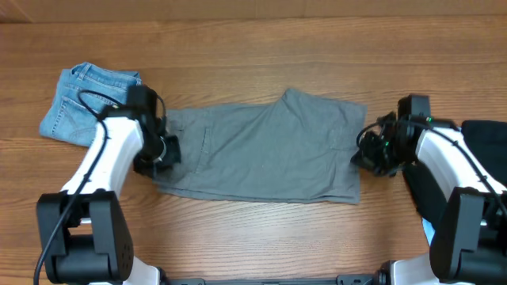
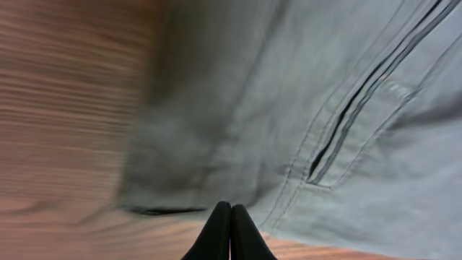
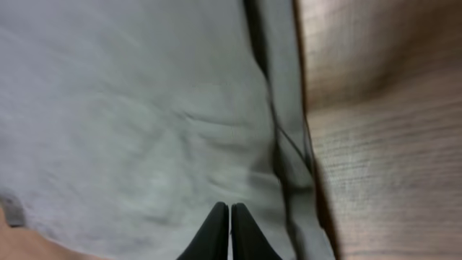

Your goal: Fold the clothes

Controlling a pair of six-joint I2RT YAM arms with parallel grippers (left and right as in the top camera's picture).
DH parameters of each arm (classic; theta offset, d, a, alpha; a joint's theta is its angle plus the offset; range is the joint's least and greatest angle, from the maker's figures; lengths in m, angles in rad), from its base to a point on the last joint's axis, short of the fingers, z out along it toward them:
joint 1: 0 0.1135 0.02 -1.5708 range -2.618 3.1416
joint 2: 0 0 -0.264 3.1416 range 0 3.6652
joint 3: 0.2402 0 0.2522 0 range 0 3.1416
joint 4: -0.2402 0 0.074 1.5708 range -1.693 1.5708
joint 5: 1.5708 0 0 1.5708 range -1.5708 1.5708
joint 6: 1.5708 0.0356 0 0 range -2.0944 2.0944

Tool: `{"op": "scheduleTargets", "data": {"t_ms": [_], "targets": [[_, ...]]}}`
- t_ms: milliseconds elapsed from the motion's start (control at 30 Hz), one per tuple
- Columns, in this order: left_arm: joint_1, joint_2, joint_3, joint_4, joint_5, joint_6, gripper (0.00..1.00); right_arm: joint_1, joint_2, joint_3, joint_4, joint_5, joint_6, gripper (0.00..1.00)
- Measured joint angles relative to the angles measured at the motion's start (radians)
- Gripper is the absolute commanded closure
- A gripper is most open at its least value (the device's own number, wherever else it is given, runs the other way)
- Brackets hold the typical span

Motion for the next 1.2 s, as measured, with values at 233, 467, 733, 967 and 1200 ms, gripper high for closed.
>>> {"op": "scheduleTargets", "data": {"t_ms": [233, 467, 733, 967, 1200], "targets": [[-0.013, -0.011, -0.228, 0.180, 0.027, -0.010, 0.96, -0.002, -0.012, -0.188, 0.105, -0.019, 0.074, 0.96], [-0.011, -0.046, -0.308, 0.095, 0.051, -0.095, 0.96, -0.001, -0.035, -0.198, -0.017, 0.049, 0.203, 0.96], [-0.011, -0.035, -0.344, -0.023, 0.047, -0.110, 0.96, -0.001, -0.035, -0.200, -0.088, 0.082, 0.217, 0.96], [-0.011, -0.300, -0.169, 0.058, 0.069, -0.095, 0.96, 0.000, -0.035, -0.196, -0.097, 0.096, 0.213, 0.96], [-0.011, -0.161, -0.169, 0.288, 0.034, -0.084, 0.96, 0.000, -0.035, -0.196, -0.096, 0.100, 0.214, 0.96]]}}
